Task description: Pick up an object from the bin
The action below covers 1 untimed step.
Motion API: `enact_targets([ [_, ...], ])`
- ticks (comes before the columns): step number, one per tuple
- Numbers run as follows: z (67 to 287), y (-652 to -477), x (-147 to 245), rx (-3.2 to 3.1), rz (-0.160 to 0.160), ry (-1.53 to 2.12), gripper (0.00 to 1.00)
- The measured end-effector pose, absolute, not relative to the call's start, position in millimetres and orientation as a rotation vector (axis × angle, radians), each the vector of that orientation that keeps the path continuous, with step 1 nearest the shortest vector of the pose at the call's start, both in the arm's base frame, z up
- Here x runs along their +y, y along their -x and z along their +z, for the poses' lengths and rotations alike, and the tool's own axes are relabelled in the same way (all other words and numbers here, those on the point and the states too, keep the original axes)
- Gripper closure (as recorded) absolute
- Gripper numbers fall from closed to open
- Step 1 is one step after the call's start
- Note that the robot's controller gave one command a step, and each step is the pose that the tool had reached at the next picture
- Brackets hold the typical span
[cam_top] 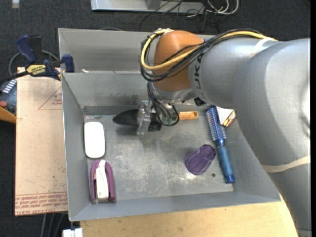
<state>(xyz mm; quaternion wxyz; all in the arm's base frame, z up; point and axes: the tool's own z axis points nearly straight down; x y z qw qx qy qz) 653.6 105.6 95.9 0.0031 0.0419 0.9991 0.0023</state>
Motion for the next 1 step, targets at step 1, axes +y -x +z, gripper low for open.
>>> enact_targets([
  [1, 95.9, -653.6, 105.6, 3.133, 0.007, -0.132, 1.0],
])
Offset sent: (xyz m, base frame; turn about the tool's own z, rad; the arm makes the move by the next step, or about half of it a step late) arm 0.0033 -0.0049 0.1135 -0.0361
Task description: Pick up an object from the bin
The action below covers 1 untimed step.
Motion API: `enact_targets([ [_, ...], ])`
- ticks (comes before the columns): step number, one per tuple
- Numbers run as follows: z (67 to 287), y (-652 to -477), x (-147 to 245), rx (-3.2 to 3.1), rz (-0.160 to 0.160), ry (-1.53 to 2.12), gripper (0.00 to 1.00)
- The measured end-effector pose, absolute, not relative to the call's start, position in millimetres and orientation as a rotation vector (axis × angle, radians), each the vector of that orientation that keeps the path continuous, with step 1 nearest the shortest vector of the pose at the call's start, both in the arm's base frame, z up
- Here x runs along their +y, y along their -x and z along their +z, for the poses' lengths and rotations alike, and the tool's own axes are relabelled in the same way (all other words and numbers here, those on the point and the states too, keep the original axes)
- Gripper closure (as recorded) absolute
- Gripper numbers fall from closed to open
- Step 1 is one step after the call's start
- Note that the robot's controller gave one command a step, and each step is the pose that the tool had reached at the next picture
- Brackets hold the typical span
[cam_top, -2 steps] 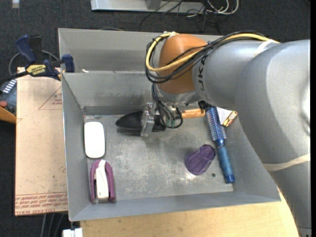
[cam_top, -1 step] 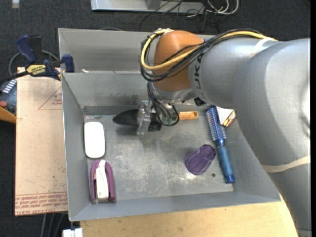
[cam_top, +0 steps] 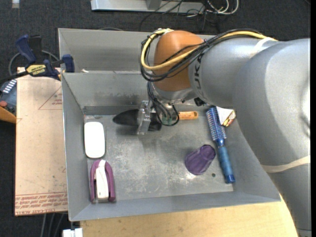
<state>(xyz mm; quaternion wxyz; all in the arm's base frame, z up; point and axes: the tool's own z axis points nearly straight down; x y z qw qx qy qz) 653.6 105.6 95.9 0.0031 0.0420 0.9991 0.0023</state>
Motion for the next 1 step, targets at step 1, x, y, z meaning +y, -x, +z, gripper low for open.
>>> enact_targets([
  [1, 190.6, -656.0, 102.1, 3.136, 0.007, -0.084, 1.0],
])
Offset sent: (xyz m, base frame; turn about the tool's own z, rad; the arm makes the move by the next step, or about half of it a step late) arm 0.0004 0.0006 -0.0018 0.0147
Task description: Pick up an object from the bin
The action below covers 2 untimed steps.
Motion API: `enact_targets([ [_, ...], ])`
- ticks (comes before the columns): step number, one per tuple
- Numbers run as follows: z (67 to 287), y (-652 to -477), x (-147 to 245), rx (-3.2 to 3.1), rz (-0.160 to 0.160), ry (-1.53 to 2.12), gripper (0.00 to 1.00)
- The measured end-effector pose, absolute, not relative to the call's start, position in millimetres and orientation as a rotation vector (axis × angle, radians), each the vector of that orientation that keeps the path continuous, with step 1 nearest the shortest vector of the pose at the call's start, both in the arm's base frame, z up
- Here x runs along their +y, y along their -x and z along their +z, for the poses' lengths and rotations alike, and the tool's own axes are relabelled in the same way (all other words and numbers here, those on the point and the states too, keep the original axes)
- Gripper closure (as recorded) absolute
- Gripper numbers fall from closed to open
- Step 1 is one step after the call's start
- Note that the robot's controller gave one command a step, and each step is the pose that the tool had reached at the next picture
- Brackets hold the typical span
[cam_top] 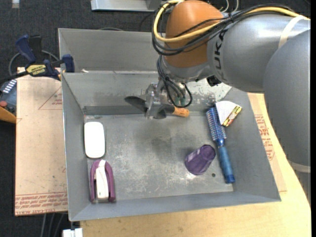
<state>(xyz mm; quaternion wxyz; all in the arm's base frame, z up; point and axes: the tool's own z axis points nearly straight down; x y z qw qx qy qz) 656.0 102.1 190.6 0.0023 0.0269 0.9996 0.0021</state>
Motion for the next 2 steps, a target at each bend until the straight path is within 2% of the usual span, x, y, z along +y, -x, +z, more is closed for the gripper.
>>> enact_targets([
  [1, 118.6, -655.5, 105.6, 3.129, 0.011, -0.136, 1.0],
  [2, 119.2, -650.8, 112.6, 3.13, 0.008, -0.193, 1.0],
])
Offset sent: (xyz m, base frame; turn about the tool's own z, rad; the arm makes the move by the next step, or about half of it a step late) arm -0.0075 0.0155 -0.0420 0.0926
